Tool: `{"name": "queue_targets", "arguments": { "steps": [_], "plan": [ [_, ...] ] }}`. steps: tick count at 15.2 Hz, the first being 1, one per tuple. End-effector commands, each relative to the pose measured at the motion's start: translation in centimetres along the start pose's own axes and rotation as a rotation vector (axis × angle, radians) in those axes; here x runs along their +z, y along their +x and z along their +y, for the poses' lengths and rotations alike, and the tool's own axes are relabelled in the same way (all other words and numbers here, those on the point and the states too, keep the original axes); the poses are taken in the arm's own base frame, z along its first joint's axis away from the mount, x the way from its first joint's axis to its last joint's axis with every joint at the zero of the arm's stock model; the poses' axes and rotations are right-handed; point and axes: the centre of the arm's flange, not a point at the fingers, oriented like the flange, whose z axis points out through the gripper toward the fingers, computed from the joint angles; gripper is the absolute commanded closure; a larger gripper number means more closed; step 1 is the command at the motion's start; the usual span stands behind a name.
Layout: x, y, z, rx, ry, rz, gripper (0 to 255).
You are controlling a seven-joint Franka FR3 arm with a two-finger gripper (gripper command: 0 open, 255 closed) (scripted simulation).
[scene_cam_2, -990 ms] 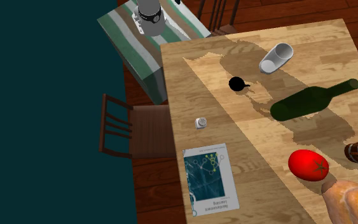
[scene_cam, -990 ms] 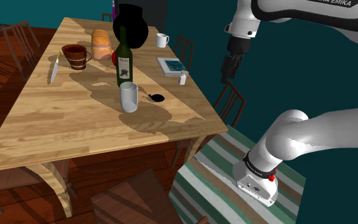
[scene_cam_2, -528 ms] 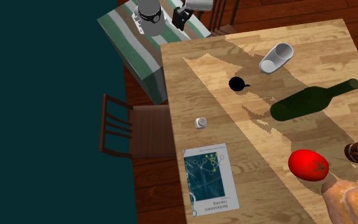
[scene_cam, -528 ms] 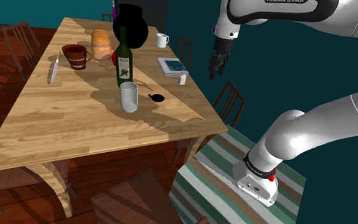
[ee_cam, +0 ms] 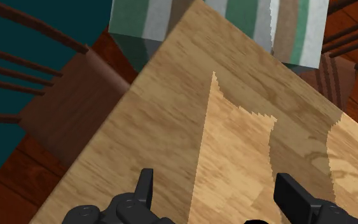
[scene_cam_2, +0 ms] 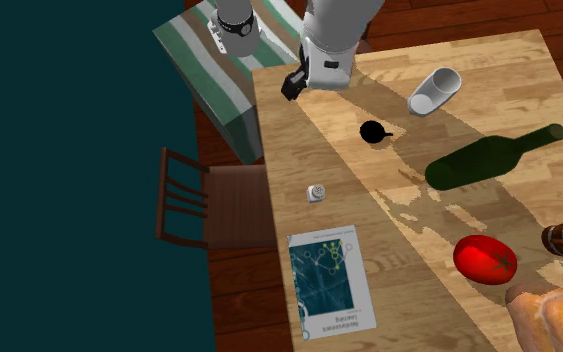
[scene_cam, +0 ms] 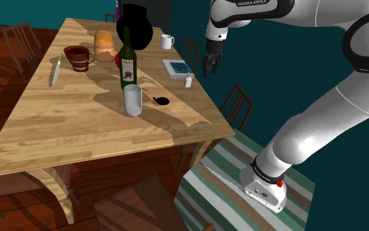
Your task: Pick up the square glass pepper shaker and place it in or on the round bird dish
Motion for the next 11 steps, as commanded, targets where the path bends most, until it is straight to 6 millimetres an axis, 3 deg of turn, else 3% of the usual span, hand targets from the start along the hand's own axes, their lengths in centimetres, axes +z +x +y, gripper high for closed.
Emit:
{"name": "queue_targets", "arguments": {
  "steps": [1, 11],
  "plan": [
    [0.5, 2.4, 1.1, -0.003, -0.007, -0.005, 0],
    [3.0, 13.8, 7.4, -0.014, -0.038, -0.031, 0]
  ]
}}
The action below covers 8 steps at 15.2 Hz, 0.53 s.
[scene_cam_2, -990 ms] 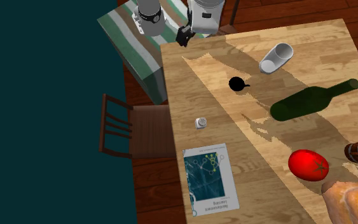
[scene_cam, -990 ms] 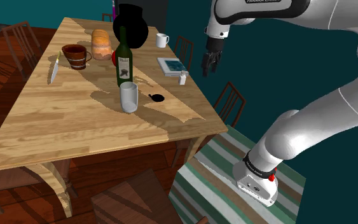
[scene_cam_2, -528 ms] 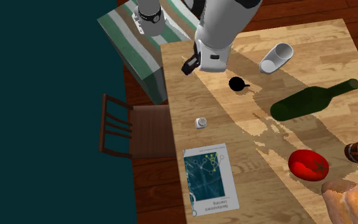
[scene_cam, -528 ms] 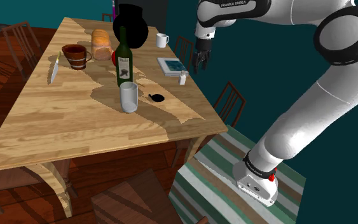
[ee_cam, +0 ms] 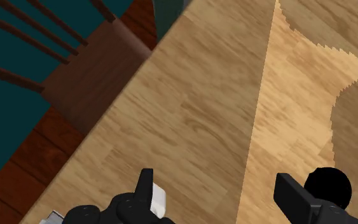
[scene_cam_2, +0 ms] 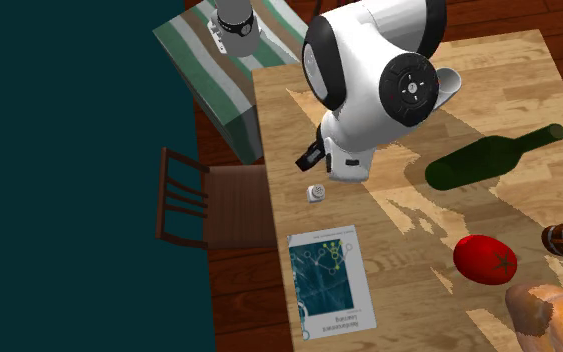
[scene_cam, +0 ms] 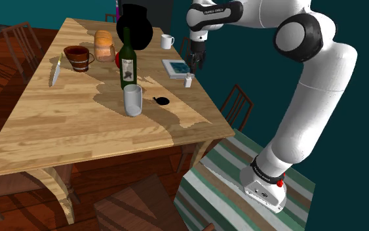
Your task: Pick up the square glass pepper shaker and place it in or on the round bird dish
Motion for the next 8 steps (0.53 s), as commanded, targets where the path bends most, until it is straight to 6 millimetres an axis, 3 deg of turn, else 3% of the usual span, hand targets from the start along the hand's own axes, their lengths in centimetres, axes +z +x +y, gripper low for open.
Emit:
{"name": "queue_targets", "arguments": {
  "steps": [1, 8],
  "plan": [
    [0.6, 2.1, 1.2, -0.003, -0.007, -0.005, 0],
    [2.1, 9.6, 5.4, -0.010, -0.027, -0.022, 0]
  ]
}}
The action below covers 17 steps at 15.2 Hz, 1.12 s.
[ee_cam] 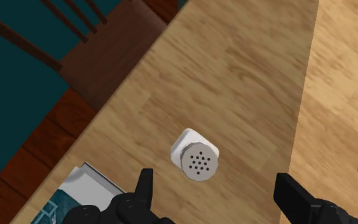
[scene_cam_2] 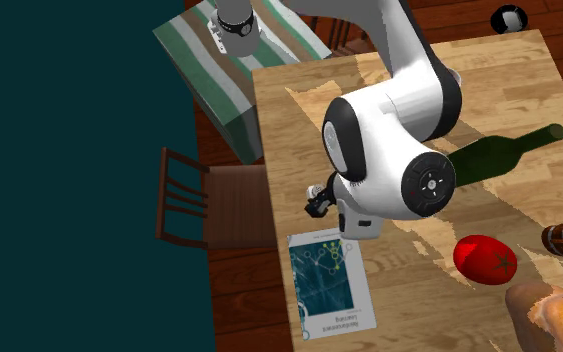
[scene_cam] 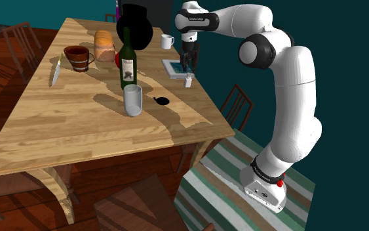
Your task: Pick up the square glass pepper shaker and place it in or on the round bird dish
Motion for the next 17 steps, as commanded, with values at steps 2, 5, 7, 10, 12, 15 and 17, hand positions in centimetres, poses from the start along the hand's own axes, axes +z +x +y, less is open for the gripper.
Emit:
{"name": "queue_targets", "arguments": {
  "steps": [2, 5, 7, 10, 12, 15, 17],
  "plan": [
    [1.5, 0.9, 0.6, -0.001, -0.003, -0.002, 0],
    [3.0, 0.9, 0.6, -0.001, -0.003, -0.002, 0],
    [4.1, 0.9, 0.6, -0.001, -0.003, -0.002, 0],
    [4.4, 0.9, 0.6, -0.001, -0.003, -0.002, 0],
    [4.4, 0.9, 0.6, -0.001, -0.003, -0.002, 0],
    [4.4, 0.9, 0.6, -0.001, -0.003, -0.002, 0],
    [4.4, 0.9, 0.6, -0.001, -0.003, -0.002, 255]
  ]
}}
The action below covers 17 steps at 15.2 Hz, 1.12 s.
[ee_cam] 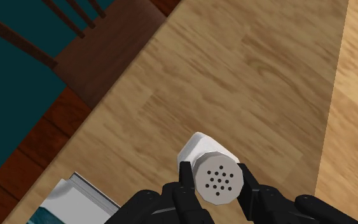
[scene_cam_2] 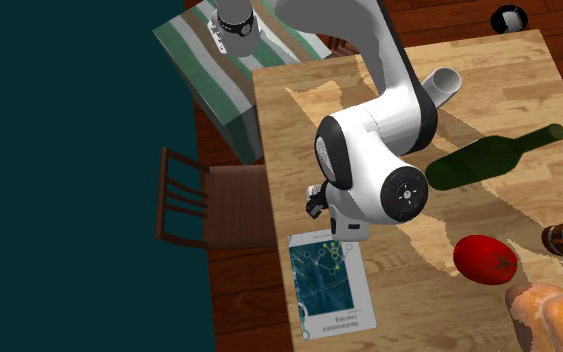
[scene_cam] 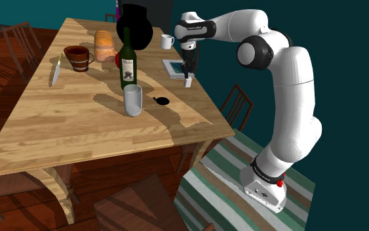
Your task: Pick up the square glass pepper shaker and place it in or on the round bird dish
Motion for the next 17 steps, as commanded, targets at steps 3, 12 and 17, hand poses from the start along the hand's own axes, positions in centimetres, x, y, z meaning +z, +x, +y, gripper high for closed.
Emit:
{"name": "queue_targets", "arguments": {
  "steps": [3, 12, 17],
  "plan": [
    [0.0, 0.0, 0.0, 0.000, 0.000, 0.000, 255],
    [-2.0, -0.5, 0.0, 0.000, 0.000, 0.000, 255],
    [-4.6, -1.1, 0.0, 0.000, 0.000, 0.000, 255]
  ]
}}
